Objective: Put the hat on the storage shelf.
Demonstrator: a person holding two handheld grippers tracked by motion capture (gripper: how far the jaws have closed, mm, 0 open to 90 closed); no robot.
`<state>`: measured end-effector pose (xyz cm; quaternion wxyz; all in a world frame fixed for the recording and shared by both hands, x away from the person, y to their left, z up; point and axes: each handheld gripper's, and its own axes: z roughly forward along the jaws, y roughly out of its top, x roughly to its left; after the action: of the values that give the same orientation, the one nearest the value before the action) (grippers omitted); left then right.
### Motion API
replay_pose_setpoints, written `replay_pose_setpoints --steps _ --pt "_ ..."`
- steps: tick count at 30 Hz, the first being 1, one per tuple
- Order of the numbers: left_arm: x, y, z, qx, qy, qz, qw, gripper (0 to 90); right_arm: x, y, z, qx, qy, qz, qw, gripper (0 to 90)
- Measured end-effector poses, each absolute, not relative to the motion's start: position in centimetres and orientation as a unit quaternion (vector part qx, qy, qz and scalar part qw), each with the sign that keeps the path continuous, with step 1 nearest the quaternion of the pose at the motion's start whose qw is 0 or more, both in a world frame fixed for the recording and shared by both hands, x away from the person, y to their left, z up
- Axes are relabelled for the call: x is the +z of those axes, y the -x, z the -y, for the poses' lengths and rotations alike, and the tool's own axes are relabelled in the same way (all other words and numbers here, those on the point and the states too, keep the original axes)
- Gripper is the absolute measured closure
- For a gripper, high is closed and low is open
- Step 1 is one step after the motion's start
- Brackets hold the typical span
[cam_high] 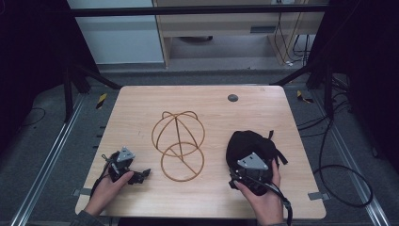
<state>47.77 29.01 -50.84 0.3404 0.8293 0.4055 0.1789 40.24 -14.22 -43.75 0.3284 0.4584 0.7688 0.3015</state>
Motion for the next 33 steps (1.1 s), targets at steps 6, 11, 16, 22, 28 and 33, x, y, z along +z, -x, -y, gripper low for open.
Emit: replay_pose_setpoints --steps 6,11,16,22,28,33 --pt "-50.8 -47.7 -29.0 0.178 -0.83 -0.405 0.341 0.0 -44.0 -39.9 15.9 0.294 -0.484 -0.757 0.326 9.8" --pt "-50.8 -47.7 -29.0 0.178 -0.83 -0.405 0.341 0.0 -43.6 -39.7 17.4 0.292 -0.501 -0.75 0.318 10.4" --pt "-50.8 -47.7 -29.0 0.177 -0.83 -0.405 0.341 0.0 -42.9 -40.1 18.5 0.278 -0.509 -0.757 0.301 10.2" --pt "-50.9 -47.7 -29.0 0.177 -0.829 -0.405 0.341 0.0 -41.5 -41.7 18.6 0.236 -0.488 -0.792 0.28 8.7" --pt "-50.9 -47.6 -28.9 0.178 -0.829 -0.406 0.341 0.0 -40.0 -43.6 19.0 0.21 -0.458 -0.831 0.237 9.3" --pt "-50.9 -47.6 -28.9 0.178 -0.829 -0.407 0.341 0.0 -38.9 -45.0 19.2 0.18 -0.437 -0.854 0.217 9.8"
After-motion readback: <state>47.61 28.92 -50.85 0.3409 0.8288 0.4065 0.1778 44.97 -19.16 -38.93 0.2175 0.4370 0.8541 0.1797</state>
